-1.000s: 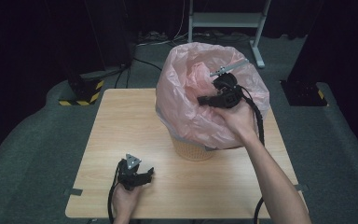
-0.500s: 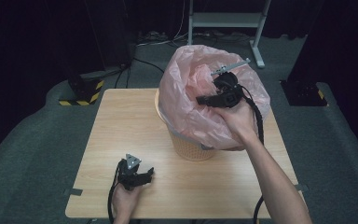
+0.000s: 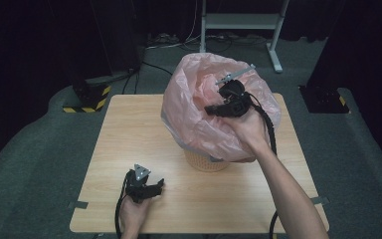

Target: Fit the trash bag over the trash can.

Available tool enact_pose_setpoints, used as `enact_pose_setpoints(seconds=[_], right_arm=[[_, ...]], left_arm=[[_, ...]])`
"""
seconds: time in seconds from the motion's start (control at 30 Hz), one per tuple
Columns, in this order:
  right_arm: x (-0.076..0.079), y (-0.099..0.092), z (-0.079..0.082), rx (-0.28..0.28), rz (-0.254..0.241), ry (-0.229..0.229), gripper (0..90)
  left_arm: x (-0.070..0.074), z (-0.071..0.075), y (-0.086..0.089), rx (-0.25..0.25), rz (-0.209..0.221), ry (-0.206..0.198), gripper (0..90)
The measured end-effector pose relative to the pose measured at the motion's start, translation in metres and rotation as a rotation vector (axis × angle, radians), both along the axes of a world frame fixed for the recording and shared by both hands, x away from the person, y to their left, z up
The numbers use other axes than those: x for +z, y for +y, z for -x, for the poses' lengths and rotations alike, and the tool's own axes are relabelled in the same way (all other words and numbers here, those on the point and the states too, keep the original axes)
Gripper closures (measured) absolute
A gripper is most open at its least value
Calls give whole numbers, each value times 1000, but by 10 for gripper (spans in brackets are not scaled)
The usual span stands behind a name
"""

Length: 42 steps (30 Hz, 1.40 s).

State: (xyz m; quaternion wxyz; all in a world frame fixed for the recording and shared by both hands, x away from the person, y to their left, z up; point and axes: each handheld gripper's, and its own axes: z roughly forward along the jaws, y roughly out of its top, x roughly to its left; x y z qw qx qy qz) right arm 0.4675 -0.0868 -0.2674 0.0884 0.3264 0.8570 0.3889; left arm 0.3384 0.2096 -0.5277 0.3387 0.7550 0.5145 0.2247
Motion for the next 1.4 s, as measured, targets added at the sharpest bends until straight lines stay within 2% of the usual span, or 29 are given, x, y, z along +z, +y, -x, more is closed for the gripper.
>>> enact_pose_setpoints(seconds=[0.07, 0.33, 0.4, 0.5, 0.63, 0.9, 1.03, 1.17, 1.3, 1.4], right_arm=[[0, 0, 0, -8, -5, -1, 739], [5, -6, 3, -21, -21, -9, 700], [7, -9, 3, -24, -30, -13, 710], [7, -9, 3, -7, -31, -15, 812], [8, 0, 4, 19, 6, -18, 858], [1, 20, 0, 22, 114, -21, 859], [-3, 25, -1, 24, 135, -12, 856], [-4, 23, -2, 20, 119, -2, 774], [-2, 14, -1, 3, 74, 14, 683], [-2, 9, 0, -10, 82, 10, 651]], left_arm=[[0, 0, 0, 1, 0, 0, 217], [0, 0, 0, 0, 1, 0, 217], [0, 0, 0, 0, 1, 0, 216], [0, 0, 0, 0, 1, 0, 217], [0, 0, 0, 0, 1, 0, 217], [0, 0, 0, 0, 1, 1, 217], [0, 0, 0, 0, 1, 1, 217], [0, 0, 0, 0, 1, 1, 217], [0, 0, 0, 0, 1, 0, 217], [0, 0, 0, 0, 0, 0, 217]])
